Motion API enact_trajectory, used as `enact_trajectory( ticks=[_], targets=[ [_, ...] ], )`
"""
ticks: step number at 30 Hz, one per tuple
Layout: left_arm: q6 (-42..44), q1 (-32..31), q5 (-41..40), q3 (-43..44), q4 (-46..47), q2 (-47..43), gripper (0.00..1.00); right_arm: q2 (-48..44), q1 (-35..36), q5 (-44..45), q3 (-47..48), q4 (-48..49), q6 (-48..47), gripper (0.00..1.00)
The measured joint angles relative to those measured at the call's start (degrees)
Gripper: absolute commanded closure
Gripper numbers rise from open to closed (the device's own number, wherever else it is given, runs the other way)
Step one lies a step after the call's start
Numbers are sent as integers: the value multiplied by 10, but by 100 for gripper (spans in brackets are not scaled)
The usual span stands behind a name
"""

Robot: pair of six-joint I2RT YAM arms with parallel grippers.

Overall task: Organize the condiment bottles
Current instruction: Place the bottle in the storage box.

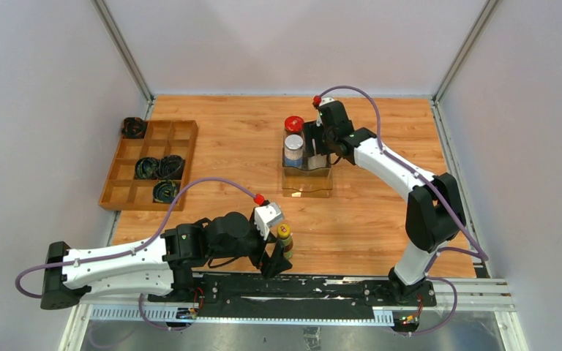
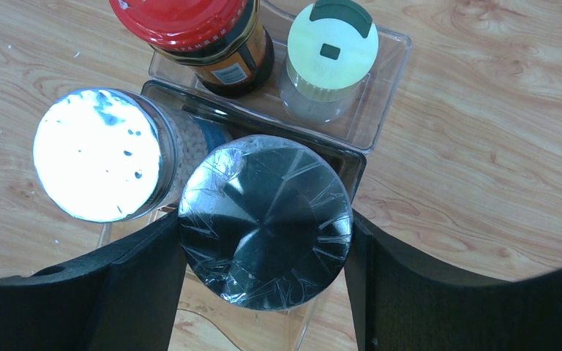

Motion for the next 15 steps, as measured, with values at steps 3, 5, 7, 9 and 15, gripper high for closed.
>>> enact_trajectory(
  ticks=[3, 5, 7, 9, 15],
  targets=[
    [0, 1, 0, 0, 1, 0, 0, 0, 0, 0, -8, 17, 0, 42],
    [0, 1, 0, 0, 1, 0, 0, -1, 0, 0, -13, 27, 0, 42],
    [0, 1, 0, 0, 1, 0, 0, -2, 0, 0, -17, 35, 0, 40],
    [-1, 2, 0, 0, 1, 0, 0, -3, 0, 0, -21, 40, 1, 37],
    [-6, 2, 4, 0, 1, -4, 0, -10, 0, 0, -30, 45, 4, 26]
  ],
)
